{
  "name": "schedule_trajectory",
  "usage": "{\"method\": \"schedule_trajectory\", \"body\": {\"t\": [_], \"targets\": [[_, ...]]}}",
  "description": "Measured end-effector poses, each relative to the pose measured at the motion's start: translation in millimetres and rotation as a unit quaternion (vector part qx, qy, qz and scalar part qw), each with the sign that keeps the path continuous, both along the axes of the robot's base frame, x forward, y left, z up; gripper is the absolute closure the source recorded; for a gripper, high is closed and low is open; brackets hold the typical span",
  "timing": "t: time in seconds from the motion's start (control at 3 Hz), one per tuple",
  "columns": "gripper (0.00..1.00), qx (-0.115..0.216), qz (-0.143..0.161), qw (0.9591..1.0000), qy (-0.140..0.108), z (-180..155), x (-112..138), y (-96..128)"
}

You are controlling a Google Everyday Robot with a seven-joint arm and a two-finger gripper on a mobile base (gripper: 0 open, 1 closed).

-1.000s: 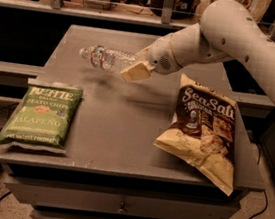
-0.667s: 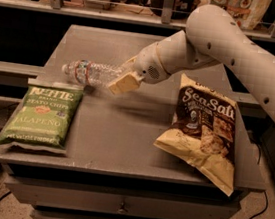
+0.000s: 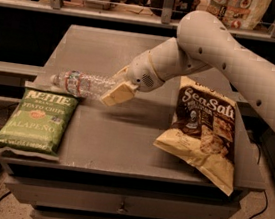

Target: Move water bottle near green jalapeno chip bag

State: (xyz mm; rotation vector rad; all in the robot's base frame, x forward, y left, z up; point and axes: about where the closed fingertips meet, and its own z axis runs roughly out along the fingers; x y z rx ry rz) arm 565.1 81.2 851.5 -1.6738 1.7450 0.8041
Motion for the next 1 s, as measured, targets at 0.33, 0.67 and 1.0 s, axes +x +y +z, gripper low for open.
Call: {"method": "schedule_trajectory", "body": {"t": [0.33, 0.67, 1.0], "targets": [[0.12, 0.0, 0.002, 1.0, 0.001, -0.7, -0.9, 1.8], [0.0, 0.0, 0.004, 1.0, 0.001, -1.3, -1.8, 3.5], [0.0, 0.0, 0.004, 1.0, 0.001, -1.3, -1.8, 3.6]]}}
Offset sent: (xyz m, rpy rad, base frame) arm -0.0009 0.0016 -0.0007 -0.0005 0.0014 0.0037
